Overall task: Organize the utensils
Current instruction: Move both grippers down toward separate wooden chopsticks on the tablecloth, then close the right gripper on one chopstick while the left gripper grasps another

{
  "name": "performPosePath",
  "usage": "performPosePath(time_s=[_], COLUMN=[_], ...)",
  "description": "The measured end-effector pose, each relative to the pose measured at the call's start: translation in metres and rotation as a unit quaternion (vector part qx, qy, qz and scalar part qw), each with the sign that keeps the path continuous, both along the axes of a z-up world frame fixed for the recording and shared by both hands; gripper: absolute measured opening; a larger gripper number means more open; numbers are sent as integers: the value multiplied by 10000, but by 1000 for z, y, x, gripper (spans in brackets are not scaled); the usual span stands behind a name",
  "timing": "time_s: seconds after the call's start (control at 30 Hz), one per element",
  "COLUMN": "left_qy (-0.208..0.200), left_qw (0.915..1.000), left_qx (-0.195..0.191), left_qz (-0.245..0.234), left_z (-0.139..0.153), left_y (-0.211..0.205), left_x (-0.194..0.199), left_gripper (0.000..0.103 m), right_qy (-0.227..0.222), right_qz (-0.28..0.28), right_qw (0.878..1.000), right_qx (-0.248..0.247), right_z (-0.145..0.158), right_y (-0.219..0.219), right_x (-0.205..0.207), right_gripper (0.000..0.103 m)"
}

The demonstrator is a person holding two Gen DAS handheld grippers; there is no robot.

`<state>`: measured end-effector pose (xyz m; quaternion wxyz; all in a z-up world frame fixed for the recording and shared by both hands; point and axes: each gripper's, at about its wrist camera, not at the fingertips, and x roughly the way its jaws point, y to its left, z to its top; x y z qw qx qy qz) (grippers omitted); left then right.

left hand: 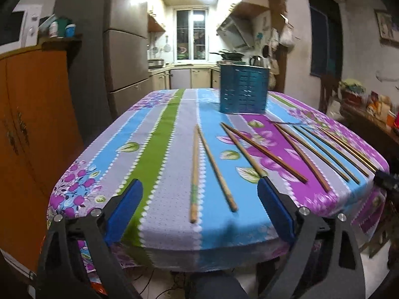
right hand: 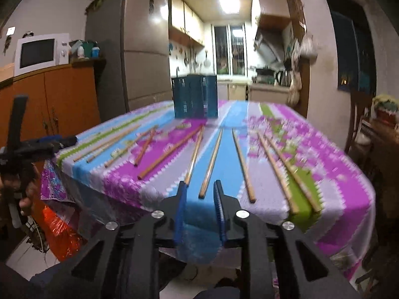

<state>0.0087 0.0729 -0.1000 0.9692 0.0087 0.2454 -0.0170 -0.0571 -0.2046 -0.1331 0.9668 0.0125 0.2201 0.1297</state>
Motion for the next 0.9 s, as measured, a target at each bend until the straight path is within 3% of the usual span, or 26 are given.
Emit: performPosePath(time_s=[0.33, 0.43, 0.67, 0.9], left_qy=[-52, -28, 19, -120], left_qw=[10000, 10000, 9997, 9992], left_qx=[10, 76, 190, 260], left_qz=[67, -48, -164, -274], left_z=[-10, -18, -35, -39], left_y=[11, 14, 12, 9], left_x=[8, 3, 0, 0], left_gripper=[88, 79, 49, 26], right_qy=[7, -28, -101, -146], right_qz=[-118, -148, -229, -235], right_qw=[9998, 9998, 9997, 9996], right_qx=[-172, -119, -59, -80], right_z=[-24, -25, -28, -28], right_y=[8, 5, 0, 2], right_x=[33, 33, 31, 29], right_gripper=[20, 11, 10, 10])
